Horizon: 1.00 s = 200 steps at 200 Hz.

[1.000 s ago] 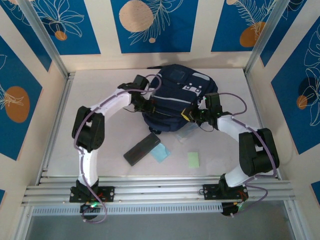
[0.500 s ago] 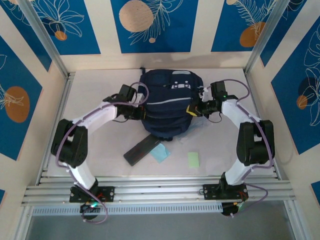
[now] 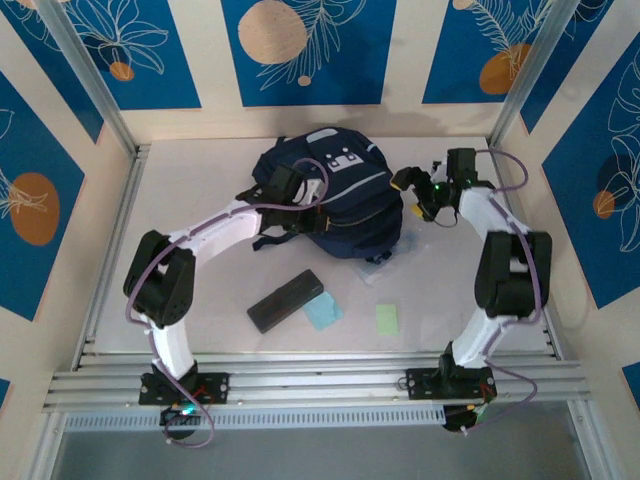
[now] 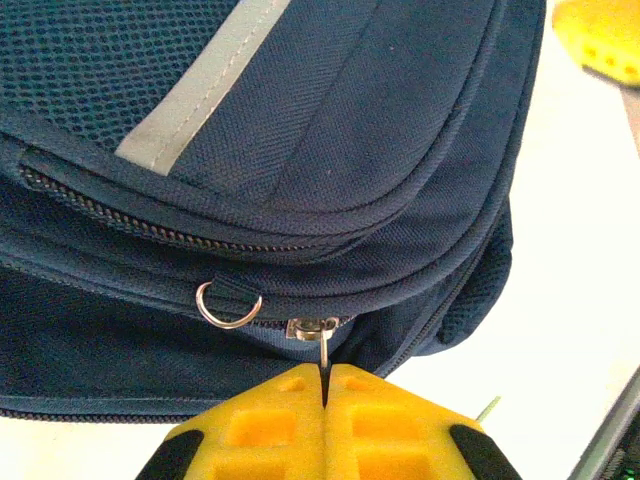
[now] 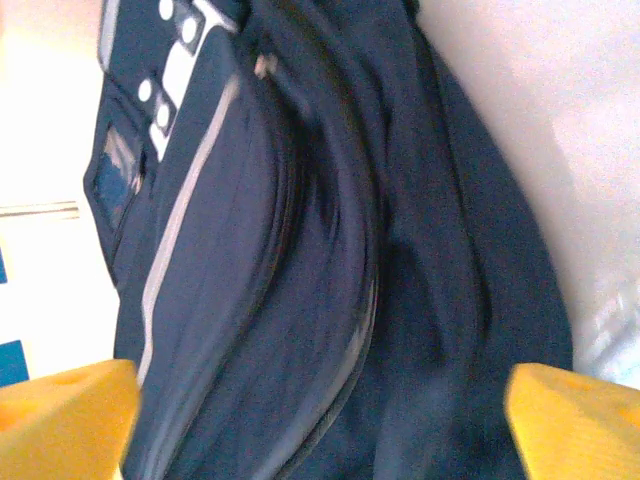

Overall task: Pack the student bag
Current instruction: Unzip the student bag at the top-center of the table.

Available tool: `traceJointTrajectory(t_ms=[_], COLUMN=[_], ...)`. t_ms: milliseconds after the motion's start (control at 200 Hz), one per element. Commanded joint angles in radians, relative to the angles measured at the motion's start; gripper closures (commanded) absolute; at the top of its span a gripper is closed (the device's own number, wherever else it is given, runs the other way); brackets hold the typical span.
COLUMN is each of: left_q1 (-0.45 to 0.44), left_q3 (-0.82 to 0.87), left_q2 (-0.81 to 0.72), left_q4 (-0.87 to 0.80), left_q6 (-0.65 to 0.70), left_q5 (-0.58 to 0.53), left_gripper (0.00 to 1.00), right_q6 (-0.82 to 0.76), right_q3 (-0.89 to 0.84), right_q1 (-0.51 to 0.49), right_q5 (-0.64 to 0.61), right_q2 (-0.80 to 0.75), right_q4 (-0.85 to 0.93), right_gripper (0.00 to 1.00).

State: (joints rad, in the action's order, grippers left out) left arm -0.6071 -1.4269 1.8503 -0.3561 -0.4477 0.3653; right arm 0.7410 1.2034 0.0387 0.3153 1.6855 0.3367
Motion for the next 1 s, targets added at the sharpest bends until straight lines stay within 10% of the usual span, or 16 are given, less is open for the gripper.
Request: traceJointTrajectory(t_ms=[0,445,495,565,765,995], left_q1=[-0.006,-0.006,-0.006,-0.001,0.078,0.260], left_q3=[-0.096,-0.118,-0.110,-0.083,0.033,-0.041], left_q2=[0.019,0.006,0.001,-0.012,-0.064,-0.018], left_q4=[0.037,0.053,0.058,0.070,0.043,-0.205], left_q6=[-0.015,-0.034,-0.036,-0.040,0.049,0.397], left_q5=[0.046,0.081,0.083,0.084,-0.035,-0.515], left_gripper=[1.00,1.00,1.00,1.00,1.00,1.00], right_q6=[0.097,0.474,0.497,0.511,0.431,0.394], right_q3=[-0.153,-0.453,-0.450,-0.440,-0.394,-0.409], right_q1=[-0.023,-0.254,-0.253,-0.246,-0.262,-0.270], right_q5=[-0.022,-0.045,-0.052,-0.062,-0.098,-0.098], right_q2=[-0.162,-0.130,-0.094,-0.062,-0.117,-0.176], right_q4=[-0.042,-0.473,-0.533,-0.579,-0.491,-0.421], right_gripper=[0.01,0.06,0.30,1.00,1.00,1.00])
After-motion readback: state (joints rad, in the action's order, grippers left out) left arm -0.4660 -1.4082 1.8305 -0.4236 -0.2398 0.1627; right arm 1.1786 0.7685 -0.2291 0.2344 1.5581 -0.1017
